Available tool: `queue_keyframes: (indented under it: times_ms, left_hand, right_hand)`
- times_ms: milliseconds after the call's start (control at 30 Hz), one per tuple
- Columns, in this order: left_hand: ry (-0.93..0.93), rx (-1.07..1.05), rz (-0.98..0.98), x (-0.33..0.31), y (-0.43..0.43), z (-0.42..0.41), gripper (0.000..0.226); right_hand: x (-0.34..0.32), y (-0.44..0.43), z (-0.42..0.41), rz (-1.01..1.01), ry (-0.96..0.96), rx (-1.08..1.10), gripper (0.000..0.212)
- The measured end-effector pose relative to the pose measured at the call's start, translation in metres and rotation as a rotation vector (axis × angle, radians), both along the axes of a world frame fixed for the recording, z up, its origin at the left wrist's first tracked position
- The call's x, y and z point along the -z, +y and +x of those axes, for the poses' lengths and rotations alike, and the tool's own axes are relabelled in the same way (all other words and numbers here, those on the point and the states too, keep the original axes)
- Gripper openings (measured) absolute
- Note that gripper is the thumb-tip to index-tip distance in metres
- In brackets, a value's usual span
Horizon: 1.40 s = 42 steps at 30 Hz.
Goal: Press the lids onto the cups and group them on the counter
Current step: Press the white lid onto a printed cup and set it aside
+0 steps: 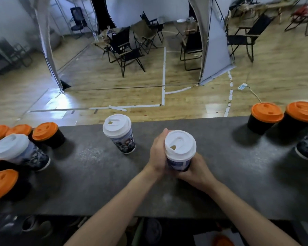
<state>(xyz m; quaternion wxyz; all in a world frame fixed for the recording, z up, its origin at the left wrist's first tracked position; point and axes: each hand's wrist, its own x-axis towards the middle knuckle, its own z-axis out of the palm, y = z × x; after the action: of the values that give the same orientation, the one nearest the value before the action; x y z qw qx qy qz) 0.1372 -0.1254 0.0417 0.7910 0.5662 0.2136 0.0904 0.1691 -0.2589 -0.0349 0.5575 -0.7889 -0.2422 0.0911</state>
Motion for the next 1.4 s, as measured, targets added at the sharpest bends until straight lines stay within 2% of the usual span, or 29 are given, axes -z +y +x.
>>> queue_keyframes:
  times_ms: [67,133,200,267,333,400,467,600,633,733,800,867,933,1000,1200,1267,1333,1400]
  left_hand:
    - [-0.039,-0.061,0.076,0.002,-0.007,-0.006,0.041]
    - [-0.032,-0.04,0.088,0.005,-0.001,-0.005,0.046]
    - [0.012,0.111,0.028,-0.004,0.007,0.0,0.049]
    - [0.033,0.214,-0.01,-0.01,0.013,0.004,0.053]
    - [0.009,0.095,0.001,-0.008,0.007,0.004,0.047]
    - [-0.037,-0.027,0.104,-0.002,-0.005,-0.003,0.048]
    - [-0.036,-0.079,0.133,-0.002,-0.011,-0.01,0.047]
    - [0.018,0.205,0.058,-0.017,0.012,-0.003,0.05]
    - [-0.004,0.211,0.065,-0.017,0.013,-0.001,0.052]
    - [-0.042,0.007,0.083,-0.016,-0.004,-0.005,0.052]
    - [-0.047,-0.089,0.118,-0.008,-0.014,-0.009,0.046]
    - [-0.042,-0.091,0.05,-0.007,-0.01,-0.006,0.044]
    - [0.031,0.054,-0.037,-0.008,0.003,0.002,0.044]
    - [0.04,0.145,-0.045,-0.009,0.01,0.007,0.044]
    - [-0.056,-0.11,-0.001,0.002,-0.006,0.0,0.045]
    - [-0.024,-0.005,0.002,-0.001,-0.001,0.003,0.039]
    - [0.008,0.162,-0.038,-0.005,0.008,0.008,0.051]
    - [0.022,0.17,-0.071,-0.003,0.01,0.01,0.048]
  right_hand:
    - [-0.004,0.002,-0.002,0.012,-0.021,0.011,0.081]
    - [-0.005,0.002,-0.003,0.023,-0.02,0.036,0.075]
    - [-0.005,0.0,-0.003,0.006,-0.017,0.033,0.063]
    - [-0.005,-0.001,-0.003,0.002,-0.012,0.01,0.061]
    - [-0.006,-0.001,-0.002,0.012,-0.025,-0.003,0.071]
    - [-0.008,0.0,-0.002,0.018,-0.041,-0.004,0.083]
    - [-0.009,0.001,-0.004,0.028,-0.035,0.007,0.086]
    - [-0.006,-0.002,-0.004,-0.004,-0.014,-0.014,0.071]
    - [-0.006,-0.002,-0.004,-0.008,-0.025,-0.019,0.071]
    - [-0.009,0.001,-0.005,0.019,-0.048,-0.003,0.082]
    - [-0.01,0.002,-0.005,0.033,-0.031,0.022,0.08]
    - [-0.009,0.0,-0.005,0.023,-0.011,0.033,0.071]
    - [-0.004,-0.002,-0.002,0.017,0.002,0.015,0.068]
    - [-0.002,-0.002,-0.001,0.015,-0.008,0.001,0.069]
    - [-0.006,0.002,-0.004,0.021,-0.04,0.039,0.082]
    - [-0.003,0.0,-0.003,0.014,-0.005,0.055,0.077]
    - [0.0,-0.002,0.0,-0.005,0.018,0.049,0.071]
    - [0.0,-0.002,-0.001,-0.009,0.013,0.048,0.07]
